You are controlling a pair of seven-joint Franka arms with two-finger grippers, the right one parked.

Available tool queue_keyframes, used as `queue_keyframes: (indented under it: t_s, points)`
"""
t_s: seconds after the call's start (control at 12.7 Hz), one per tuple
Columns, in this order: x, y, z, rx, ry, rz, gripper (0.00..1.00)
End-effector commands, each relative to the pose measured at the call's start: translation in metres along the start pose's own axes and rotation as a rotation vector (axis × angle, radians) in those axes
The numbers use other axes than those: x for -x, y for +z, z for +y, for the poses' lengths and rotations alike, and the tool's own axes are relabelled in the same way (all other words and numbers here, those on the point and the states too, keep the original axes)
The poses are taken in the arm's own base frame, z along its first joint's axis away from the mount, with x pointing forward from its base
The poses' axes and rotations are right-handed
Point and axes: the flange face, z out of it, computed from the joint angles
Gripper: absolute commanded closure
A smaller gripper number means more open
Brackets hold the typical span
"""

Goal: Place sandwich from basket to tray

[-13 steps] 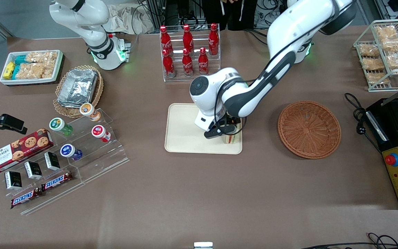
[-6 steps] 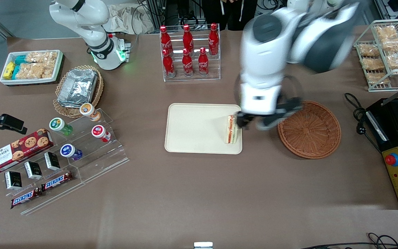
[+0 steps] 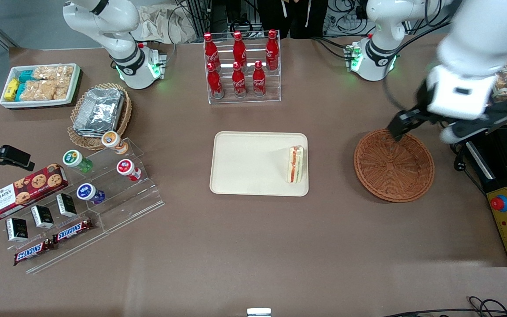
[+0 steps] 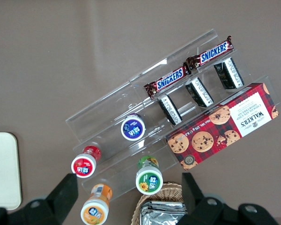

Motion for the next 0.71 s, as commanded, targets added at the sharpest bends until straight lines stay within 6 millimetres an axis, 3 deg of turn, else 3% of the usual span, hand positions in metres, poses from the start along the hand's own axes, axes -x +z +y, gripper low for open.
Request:
queue_keyframes:
  t_s: [0.0, 0.16, 0.24, 0.47, 0.63]
  points:
    - [0.014, -0.010, -0.073, 0.023, 0.180, -0.034, 0.00]
    - [0.040, 0.000, -0.113, 0.029, 0.262, -0.051, 0.00]
    - [0.051, 0.006, -0.118, 0.041, 0.270, -0.021, 0.00]
    - [0.046, 0.005, -0.117, 0.048, 0.276, -0.019, 0.00]
    - [0.036, 0.003, -0.131, 0.048, 0.393, -0.016, 0.00]
